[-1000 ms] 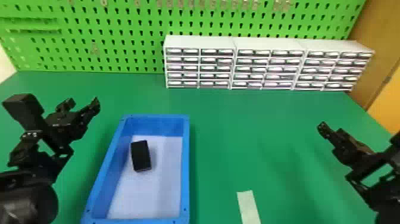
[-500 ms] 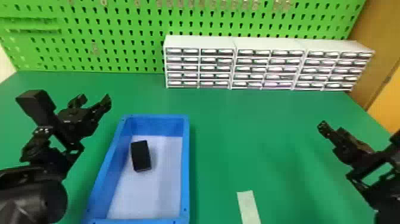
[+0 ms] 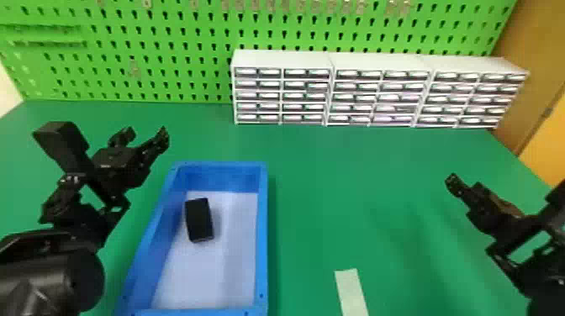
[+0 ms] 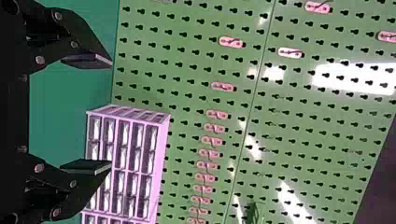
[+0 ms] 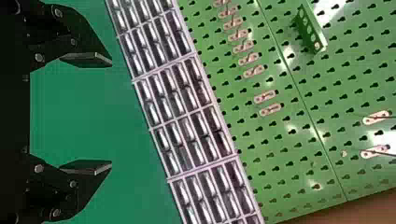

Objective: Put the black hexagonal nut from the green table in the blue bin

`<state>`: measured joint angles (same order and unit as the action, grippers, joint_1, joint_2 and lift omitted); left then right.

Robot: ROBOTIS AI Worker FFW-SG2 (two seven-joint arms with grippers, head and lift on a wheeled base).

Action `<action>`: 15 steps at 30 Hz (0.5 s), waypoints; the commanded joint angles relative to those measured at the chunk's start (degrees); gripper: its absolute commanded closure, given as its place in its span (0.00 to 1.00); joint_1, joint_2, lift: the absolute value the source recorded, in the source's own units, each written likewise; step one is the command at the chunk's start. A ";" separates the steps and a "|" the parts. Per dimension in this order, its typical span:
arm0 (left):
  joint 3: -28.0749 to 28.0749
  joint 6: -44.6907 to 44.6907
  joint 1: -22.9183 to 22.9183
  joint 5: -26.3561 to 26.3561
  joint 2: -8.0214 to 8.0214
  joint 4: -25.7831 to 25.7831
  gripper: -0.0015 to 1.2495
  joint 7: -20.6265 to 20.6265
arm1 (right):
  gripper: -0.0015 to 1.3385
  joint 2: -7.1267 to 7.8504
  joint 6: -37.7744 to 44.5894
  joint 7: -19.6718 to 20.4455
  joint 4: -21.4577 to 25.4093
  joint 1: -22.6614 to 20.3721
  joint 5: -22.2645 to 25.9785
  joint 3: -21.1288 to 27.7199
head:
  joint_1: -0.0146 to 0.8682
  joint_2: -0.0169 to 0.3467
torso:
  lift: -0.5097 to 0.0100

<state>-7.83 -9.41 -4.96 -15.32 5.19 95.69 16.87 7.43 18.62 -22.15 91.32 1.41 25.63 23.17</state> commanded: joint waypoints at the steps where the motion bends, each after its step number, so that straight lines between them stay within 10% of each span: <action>1: 0.10 0.00 0.03 -0.06 0.00 0.11 0.39 0.00 | 0.37 -0.14 -0.07 0.00 0.00 -0.71 -0.41 -0.23 | 0.80 0.07 | 0.79; 15: 0.45 0.00 0.03 -0.23 0.00 0.11 0.39 0.00 | 0.37 -0.67 -0.60 0.00 0.00 -0.62 -0.41 0.12 | 0.80 0.07 | 0.79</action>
<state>-7.41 -9.40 -4.92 -15.39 5.18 95.80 16.87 6.68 17.95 -22.15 91.32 0.69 25.22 23.63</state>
